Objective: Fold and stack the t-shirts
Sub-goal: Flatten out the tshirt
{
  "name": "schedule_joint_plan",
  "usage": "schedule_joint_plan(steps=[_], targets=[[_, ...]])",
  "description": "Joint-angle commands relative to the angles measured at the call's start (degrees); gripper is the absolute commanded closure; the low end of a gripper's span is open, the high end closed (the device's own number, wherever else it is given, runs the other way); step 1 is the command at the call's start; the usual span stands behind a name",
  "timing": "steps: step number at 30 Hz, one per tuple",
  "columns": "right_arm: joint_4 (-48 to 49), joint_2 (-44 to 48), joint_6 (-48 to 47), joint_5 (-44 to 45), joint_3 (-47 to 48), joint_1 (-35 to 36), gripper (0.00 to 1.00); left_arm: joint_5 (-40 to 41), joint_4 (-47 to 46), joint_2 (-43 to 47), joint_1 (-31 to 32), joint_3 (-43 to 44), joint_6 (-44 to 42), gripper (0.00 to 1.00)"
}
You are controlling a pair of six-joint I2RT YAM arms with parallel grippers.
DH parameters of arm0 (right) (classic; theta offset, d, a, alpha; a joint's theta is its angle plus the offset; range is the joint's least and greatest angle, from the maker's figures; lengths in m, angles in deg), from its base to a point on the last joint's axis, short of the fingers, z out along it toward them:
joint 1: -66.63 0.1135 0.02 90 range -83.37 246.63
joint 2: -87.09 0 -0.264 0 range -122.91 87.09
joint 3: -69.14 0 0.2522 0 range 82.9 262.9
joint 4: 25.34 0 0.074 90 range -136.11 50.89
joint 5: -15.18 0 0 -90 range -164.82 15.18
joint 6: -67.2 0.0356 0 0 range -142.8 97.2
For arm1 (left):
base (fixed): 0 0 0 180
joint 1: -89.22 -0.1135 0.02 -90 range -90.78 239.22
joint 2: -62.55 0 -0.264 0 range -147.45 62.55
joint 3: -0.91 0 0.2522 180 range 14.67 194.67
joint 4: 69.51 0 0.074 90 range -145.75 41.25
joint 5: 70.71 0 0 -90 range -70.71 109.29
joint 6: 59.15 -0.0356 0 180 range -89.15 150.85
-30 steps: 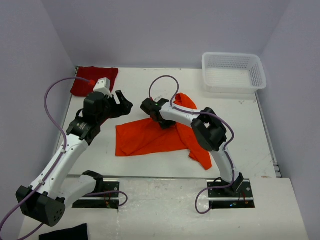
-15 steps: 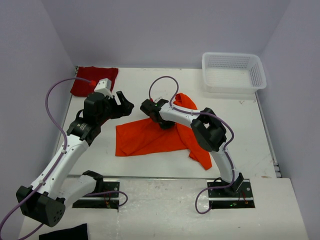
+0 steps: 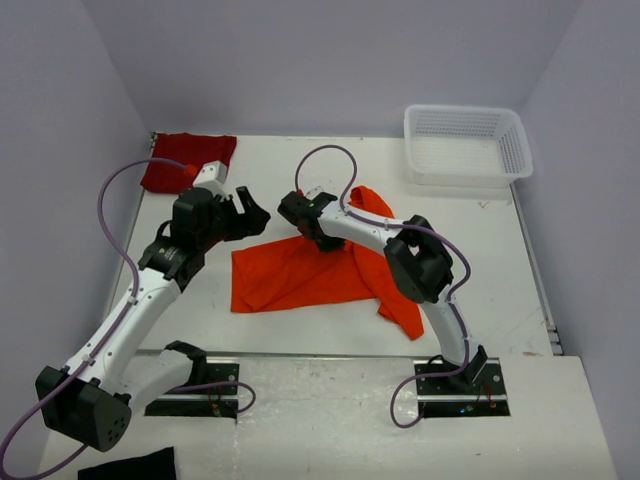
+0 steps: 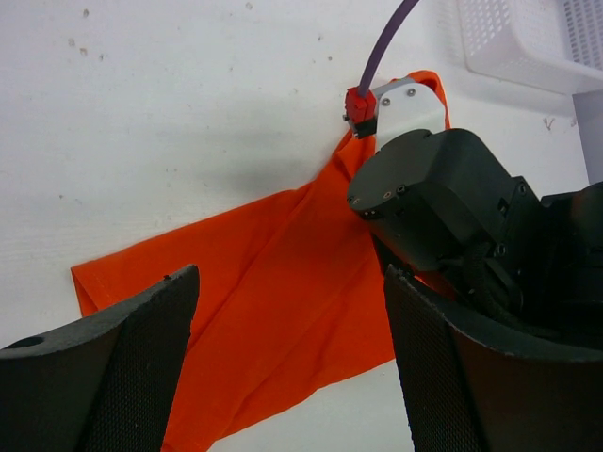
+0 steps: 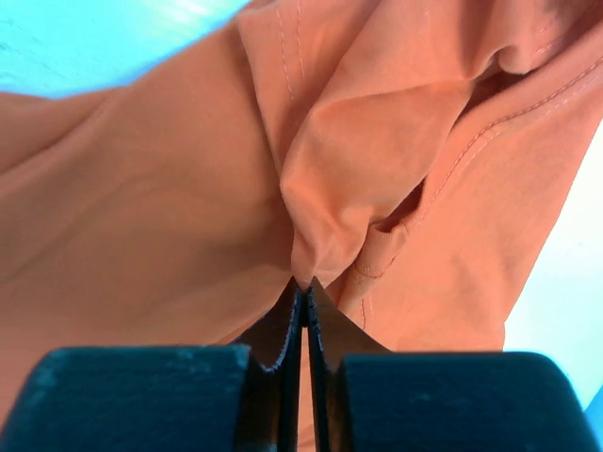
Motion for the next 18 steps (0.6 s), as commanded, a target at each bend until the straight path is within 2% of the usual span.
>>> schedule_joint_plan(steps=[1, 6, 10, 18], targets=[[-0.81, 1.49, -0.22, 1.27, 2.84, -0.21, 1.0, -0.86, -2.28, -0.07, -0.11, -0.62, -1.16, 0.2], [-1.34, 1.84, -0.14, 1.35, 3.2, -0.3, 1.0, 0.98, -1.4, -0.51, -0.11, -1.5, -1.42, 0.2], [-0.73, 4.38, 0.39, 1.62, 1.36, -0.48, 1.0, 5.62, 3.07, -1.13, -0.11, -2.11, -0.99, 0.2], [2.61, 12.9, 1.53, 1.0, -3.39, -1.53, 1.0, 7.05, 7.47, -2.27, 0.24, -8.17, 6.83, 0.25]])
